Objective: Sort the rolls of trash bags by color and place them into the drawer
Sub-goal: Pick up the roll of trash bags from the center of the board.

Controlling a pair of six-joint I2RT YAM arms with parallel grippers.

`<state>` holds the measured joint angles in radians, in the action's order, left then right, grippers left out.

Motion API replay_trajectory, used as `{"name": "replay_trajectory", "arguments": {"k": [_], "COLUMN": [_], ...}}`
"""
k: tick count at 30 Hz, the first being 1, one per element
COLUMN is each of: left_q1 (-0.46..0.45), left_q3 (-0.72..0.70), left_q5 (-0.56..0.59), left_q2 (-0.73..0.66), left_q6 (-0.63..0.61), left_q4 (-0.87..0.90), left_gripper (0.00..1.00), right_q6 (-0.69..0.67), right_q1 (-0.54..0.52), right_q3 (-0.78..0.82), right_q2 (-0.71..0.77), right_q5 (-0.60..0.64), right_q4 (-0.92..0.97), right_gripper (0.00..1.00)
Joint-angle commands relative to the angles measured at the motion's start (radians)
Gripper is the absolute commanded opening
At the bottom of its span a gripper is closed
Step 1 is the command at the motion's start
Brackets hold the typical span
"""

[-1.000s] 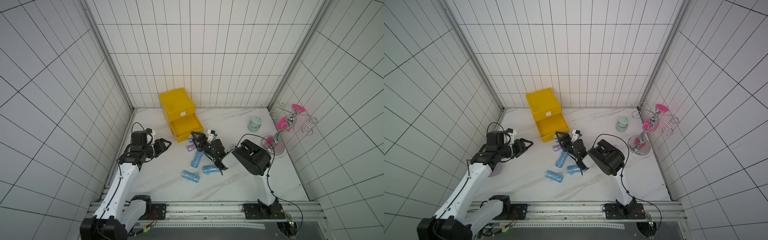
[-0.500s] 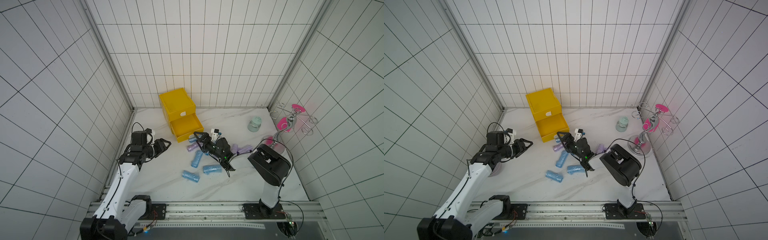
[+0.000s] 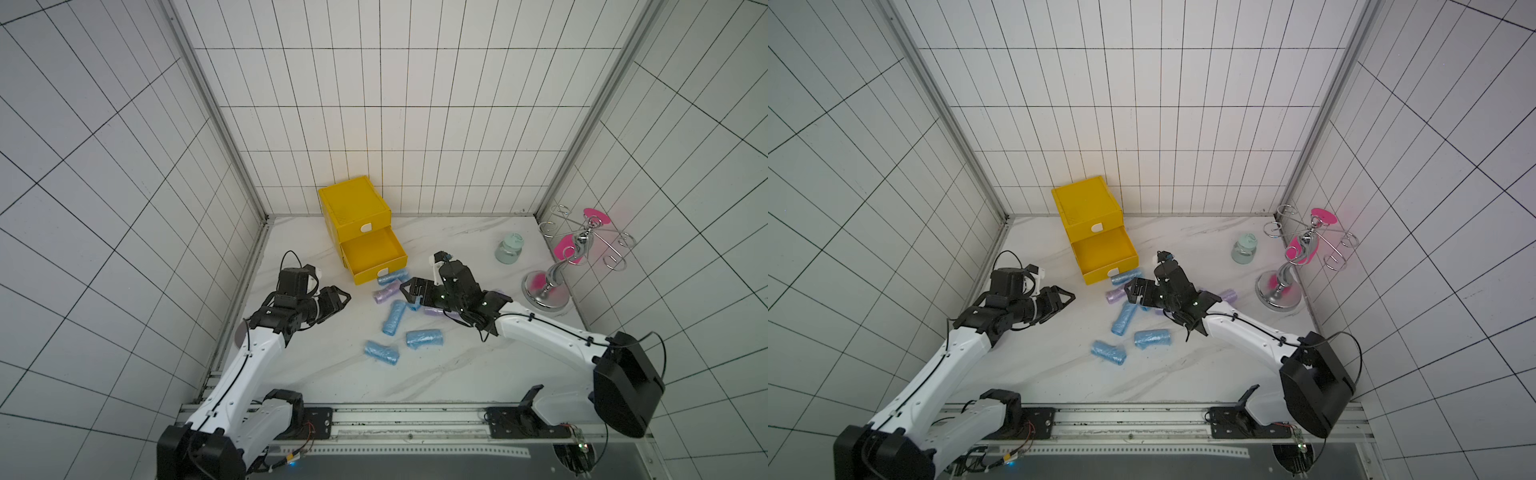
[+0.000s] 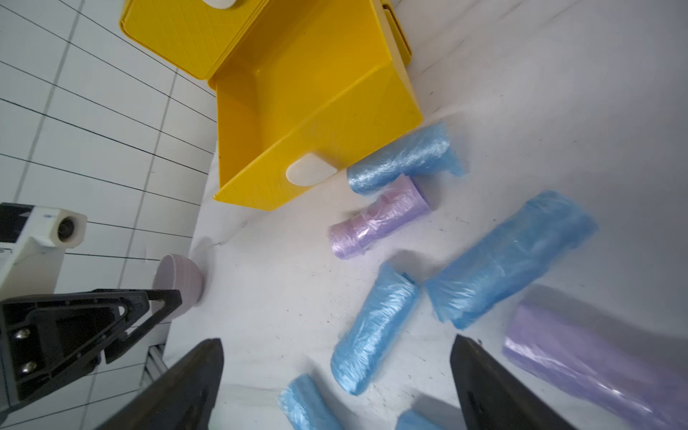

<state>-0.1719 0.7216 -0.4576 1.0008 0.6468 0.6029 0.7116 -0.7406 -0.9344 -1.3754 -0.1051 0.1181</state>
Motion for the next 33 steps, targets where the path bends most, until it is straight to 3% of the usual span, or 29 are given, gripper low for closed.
{"name": "replay_trajectory", "arguments": {"k": [1,5,8,11,21,33], "left_q1": [-0.034,-0.064,-0.075,-0.076,-0.075,-0.047], "left_q3": [-0.031,-0.073,-0.090,-0.094,-0.096,-0.099], "left_q5": [0.041,0.055,0.062,0.064,0.041,0.006], "left_q2": [0.010,0.015,0.015,0.013,0.008,0.018], "left_q6": [0.021,0.049,0.057,0.050,0.039,0.021], "left_q4": [-0.043,-0.080,-0.092,-0.089,-0.098,-0.107], "left_gripper": [0.59,0.59,0.59,0.59,0.59,0.59], "right_q6": [-0.156,-0.097,-0.008,0.075,0.141,0.194], "right_q1": [-0.009,-0.030,-0.053,-0.069,-0.079,-0.083], "right_q3": [-0.091,-0.072,-0.037,-0.026,-0.079,-0.117], "right_q2": [-0.031,-0.071,-0.114,-0.176,-0.344,-0.454], "right_q5": [0.024,-0.023,-0.066,-0.095,-0.068,-0.097], "right_q4": [0.331,0.289,0.169,0.060,-0.003,-0.068], "right_gripper": [1.00,0.82,0.62,0.55,0.63,0.52]}}
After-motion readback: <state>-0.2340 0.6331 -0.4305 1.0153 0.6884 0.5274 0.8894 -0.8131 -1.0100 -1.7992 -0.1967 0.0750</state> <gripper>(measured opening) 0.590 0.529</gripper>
